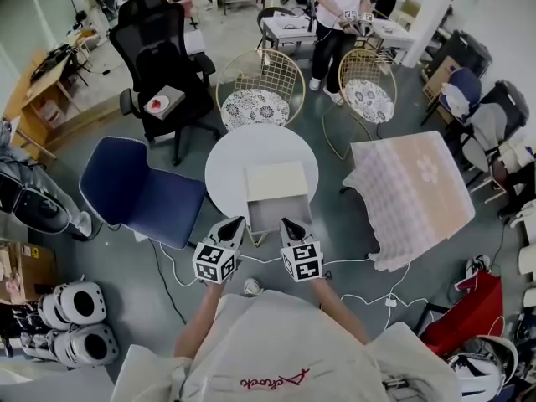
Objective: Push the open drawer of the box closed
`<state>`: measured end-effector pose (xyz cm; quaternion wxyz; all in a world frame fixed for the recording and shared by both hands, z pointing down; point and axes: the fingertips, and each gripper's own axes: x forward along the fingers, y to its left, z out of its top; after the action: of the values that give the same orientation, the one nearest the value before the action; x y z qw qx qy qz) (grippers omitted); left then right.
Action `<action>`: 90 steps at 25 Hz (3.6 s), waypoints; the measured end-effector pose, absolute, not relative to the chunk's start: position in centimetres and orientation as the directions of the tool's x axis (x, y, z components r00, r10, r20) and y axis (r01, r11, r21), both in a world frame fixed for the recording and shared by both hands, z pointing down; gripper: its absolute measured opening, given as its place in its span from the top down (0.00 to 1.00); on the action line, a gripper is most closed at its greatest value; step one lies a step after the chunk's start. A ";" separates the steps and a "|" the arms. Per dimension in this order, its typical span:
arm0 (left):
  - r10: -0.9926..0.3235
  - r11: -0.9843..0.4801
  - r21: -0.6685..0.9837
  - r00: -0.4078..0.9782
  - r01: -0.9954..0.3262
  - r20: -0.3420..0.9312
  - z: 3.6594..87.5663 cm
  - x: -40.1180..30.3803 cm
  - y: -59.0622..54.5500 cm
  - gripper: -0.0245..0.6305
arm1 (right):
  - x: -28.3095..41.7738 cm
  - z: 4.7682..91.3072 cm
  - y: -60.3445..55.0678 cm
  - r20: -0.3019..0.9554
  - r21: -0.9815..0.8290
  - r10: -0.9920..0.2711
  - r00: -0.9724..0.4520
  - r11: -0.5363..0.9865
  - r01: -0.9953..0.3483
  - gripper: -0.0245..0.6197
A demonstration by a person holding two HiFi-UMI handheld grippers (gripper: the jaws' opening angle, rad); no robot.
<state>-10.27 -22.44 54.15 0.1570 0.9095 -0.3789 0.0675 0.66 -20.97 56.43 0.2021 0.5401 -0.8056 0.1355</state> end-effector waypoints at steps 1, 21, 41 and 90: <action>-0.665 -0.666 0.237 0.706 -0.708 0.244 54.2 -10.4 -23.1 0.94 | 0.5 56.5 -21.6 0.474 0.001 -0.816 -0.333 0.378 -0.926 0.94; -0.644 -0.659 0.264 0.709 -0.705 0.287 55.3 -6.6 -25.9 0.94 | 3.4 58.0 -26.4 0.499 -0.035 -0.793 -0.350 0.385 -0.922 0.94; -0.603 -0.568 0.384 0.685 -0.728 0.408 61.6 -5.1 -18.5 0.94 | 3.4 65.7 -18.8 0.655 -0.108 -0.642 -0.399 0.443 -0.890 0.94; -0.567 -0.450 0.455 0.640 -0.768 0.519 66.9 -6.9 -12.3 0.94 | 3.3 78.3 -21.0 0.826 -0.171 -0.450 -0.338 0.372 -0.912 0.84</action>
<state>-6.87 -12.34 66.89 0.3411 0.8387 -0.3982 0.1472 3.31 -20.98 78.29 0.3525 0.4545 -0.7495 0.3279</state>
